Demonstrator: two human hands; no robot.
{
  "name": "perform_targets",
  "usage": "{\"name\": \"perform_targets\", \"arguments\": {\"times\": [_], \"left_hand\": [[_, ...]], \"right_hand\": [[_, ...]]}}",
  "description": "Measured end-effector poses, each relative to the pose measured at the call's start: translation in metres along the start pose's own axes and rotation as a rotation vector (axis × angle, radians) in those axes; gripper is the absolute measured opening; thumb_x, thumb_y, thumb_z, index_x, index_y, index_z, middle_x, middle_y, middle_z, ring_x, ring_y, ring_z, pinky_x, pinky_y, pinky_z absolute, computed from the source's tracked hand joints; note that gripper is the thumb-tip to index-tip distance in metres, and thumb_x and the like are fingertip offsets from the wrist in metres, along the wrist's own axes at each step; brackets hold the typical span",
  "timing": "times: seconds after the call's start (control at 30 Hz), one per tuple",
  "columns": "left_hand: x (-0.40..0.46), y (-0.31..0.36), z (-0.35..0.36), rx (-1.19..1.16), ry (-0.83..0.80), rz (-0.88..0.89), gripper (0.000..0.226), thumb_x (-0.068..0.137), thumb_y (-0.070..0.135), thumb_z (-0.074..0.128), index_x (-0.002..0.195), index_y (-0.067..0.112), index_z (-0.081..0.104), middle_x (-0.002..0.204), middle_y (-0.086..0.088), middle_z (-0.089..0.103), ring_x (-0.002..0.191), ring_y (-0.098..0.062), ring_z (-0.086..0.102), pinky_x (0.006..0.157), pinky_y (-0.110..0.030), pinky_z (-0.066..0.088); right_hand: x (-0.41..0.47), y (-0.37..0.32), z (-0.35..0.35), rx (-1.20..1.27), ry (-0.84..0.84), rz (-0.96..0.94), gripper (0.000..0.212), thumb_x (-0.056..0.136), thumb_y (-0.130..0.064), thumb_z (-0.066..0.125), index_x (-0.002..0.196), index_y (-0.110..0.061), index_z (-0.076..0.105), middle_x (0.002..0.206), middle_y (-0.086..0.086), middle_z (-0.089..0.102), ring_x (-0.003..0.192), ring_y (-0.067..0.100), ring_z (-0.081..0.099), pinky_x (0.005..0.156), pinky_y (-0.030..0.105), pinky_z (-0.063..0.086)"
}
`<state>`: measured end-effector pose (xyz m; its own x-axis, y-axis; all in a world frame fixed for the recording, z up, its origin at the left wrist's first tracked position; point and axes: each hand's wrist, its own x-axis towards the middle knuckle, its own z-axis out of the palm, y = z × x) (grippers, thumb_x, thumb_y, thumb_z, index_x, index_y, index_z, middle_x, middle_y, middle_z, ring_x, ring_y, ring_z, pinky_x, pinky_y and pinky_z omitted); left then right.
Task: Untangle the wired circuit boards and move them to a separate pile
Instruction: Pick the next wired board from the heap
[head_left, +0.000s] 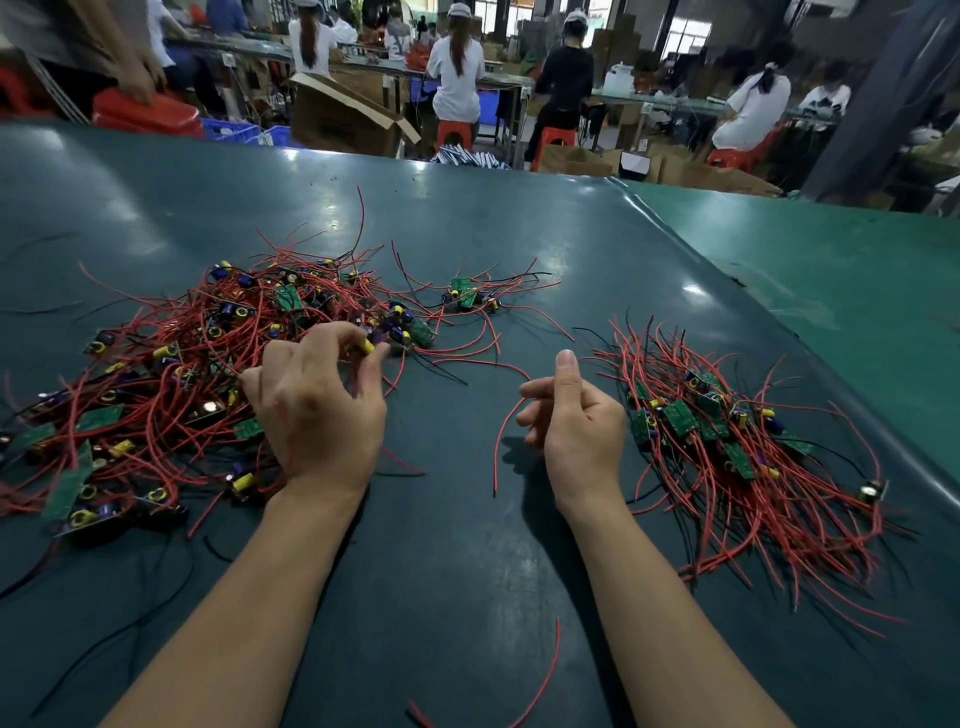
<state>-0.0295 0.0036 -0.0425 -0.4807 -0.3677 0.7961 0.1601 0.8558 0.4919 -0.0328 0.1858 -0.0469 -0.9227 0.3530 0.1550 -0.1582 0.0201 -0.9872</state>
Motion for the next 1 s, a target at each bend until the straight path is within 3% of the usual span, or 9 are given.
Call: {"name": "perform_targets", "arguments": {"times": [0.2, 0.3, 0.4, 0.53, 0.63, 0.77, 0.83, 0.93, 1.0], "left_hand": [[0.003, 0.002, -0.004, -0.005, 0.111, 0.095, 0.015, 0.080, 0.009, 0.066, 0.093, 0.015, 0.069, 0.092, 0.002, 0.071, 0.087, -0.027, 0.051, 0.078, -0.041, 0.036], [0.002, 0.009, -0.007, -0.163, 0.138, 0.323, 0.009, 0.090, 0.006, 0.066, 0.091, 0.015, 0.069, 0.107, 0.010, 0.071, 0.085, -0.023, 0.055, 0.080, -0.038, 0.035], [-0.003, 0.021, -0.005, -0.300, 0.051, 0.521, 0.011, 0.093, 0.007, 0.064, 0.091, 0.018, 0.064, 0.113, 0.011, 0.069, 0.088, -0.023, 0.057, 0.084, -0.038, 0.038], [-0.010, 0.029, 0.008, -0.406, -0.122, 0.638, 0.010, 0.089, 0.000, 0.068, 0.080, 0.004, 0.070, 0.108, -0.004, 0.071, 0.088, -0.028, 0.066, 0.081, -0.041, 0.048], [-0.014, 0.033, 0.013, -0.462, -0.213, 0.690, 0.008, 0.089, 0.001, 0.066, 0.084, 0.006, 0.069, 0.101, -0.005, 0.072, 0.086, -0.028, 0.067, 0.077, -0.042, 0.051], [-0.013, 0.030, 0.012, -0.448, -0.290, 0.587, 0.024, 0.083, 0.005, 0.070, 0.102, 0.014, 0.059, 0.100, -0.004, 0.071, 0.088, -0.028, 0.065, 0.078, -0.044, 0.049], [-0.012, 0.024, 0.011, -0.341, -0.349, 0.458, 0.026, 0.081, 0.020, 0.071, 0.105, 0.013, 0.064, 0.100, -0.002, 0.069, 0.090, -0.027, 0.063, 0.081, -0.042, 0.046], [-0.007, 0.016, 0.011, -0.238, -0.636, 0.262, 0.047, 0.081, 0.047, 0.063, 0.115, 0.016, 0.068, 0.112, 0.000, 0.068, 0.109, -0.024, 0.060, 0.095, -0.042, 0.044], [-0.008, 0.014, 0.012, -0.210, -0.779, 0.259, 0.049, 0.082, 0.052, 0.064, 0.121, 0.023, 0.067, 0.117, 0.002, 0.068, 0.117, -0.022, 0.057, 0.099, -0.045, 0.043]], "right_hand": [[0.000, 0.000, -0.003, -0.049, -0.015, 0.005, 0.042, 0.100, -0.032, 0.053, 0.068, -0.011, 0.068, 0.049, -0.001, 0.061, 0.042, 0.009, 0.052, 0.045, 0.020, 0.042], [-0.001, -0.004, -0.003, -0.025, -0.092, 0.014, 0.038, 0.100, -0.027, 0.055, 0.071, -0.006, 0.068, 0.051, 0.001, 0.061, 0.042, 0.009, 0.051, 0.043, 0.019, 0.040], [-0.003, -0.010, -0.003, 0.049, -0.251, 0.058, 0.034, 0.098, -0.027, 0.057, 0.076, -0.003, 0.069, 0.057, 0.007, 0.062, 0.041, 0.009, 0.050, 0.039, 0.015, 0.035], [-0.006, -0.017, -0.005, 0.206, -0.447, 0.222, 0.045, 0.085, -0.052, 0.057, 0.084, -0.010, 0.071, 0.067, 0.005, 0.067, 0.046, 0.012, 0.054, 0.038, 0.016, 0.033], [-0.007, -0.017, -0.004, 0.262, -0.453, 0.211, 0.031, 0.079, -0.046, 0.064, 0.079, -0.016, 0.072, 0.069, 0.001, 0.066, 0.049, 0.011, 0.056, 0.039, 0.017, 0.034], [-0.003, -0.018, -0.008, 0.369, -0.391, 0.237, 0.013, 0.083, -0.024, 0.068, 0.074, -0.015, 0.072, 0.071, 0.001, 0.065, 0.056, 0.013, 0.054, 0.041, 0.018, 0.034], [-0.001, -0.020, -0.012, 0.446, -0.412, 0.285, 0.013, 0.084, -0.021, 0.065, 0.073, -0.016, 0.069, 0.068, -0.001, 0.064, 0.056, 0.012, 0.054, 0.039, 0.018, 0.034], [0.001, -0.023, -0.018, 0.522, -0.489, 0.366, 0.021, 0.082, -0.031, 0.060, 0.065, -0.019, 0.062, 0.062, -0.003, 0.058, 0.047, 0.009, 0.048, 0.037, 0.018, 0.032], [0.002, -0.025, -0.022, 0.548, -0.542, 0.402, 0.023, 0.082, -0.030, 0.057, 0.063, -0.018, 0.058, 0.060, -0.003, 0.052, 0.046, 0.008, 0.043, 0.038, 0.017, 0.032]]}}
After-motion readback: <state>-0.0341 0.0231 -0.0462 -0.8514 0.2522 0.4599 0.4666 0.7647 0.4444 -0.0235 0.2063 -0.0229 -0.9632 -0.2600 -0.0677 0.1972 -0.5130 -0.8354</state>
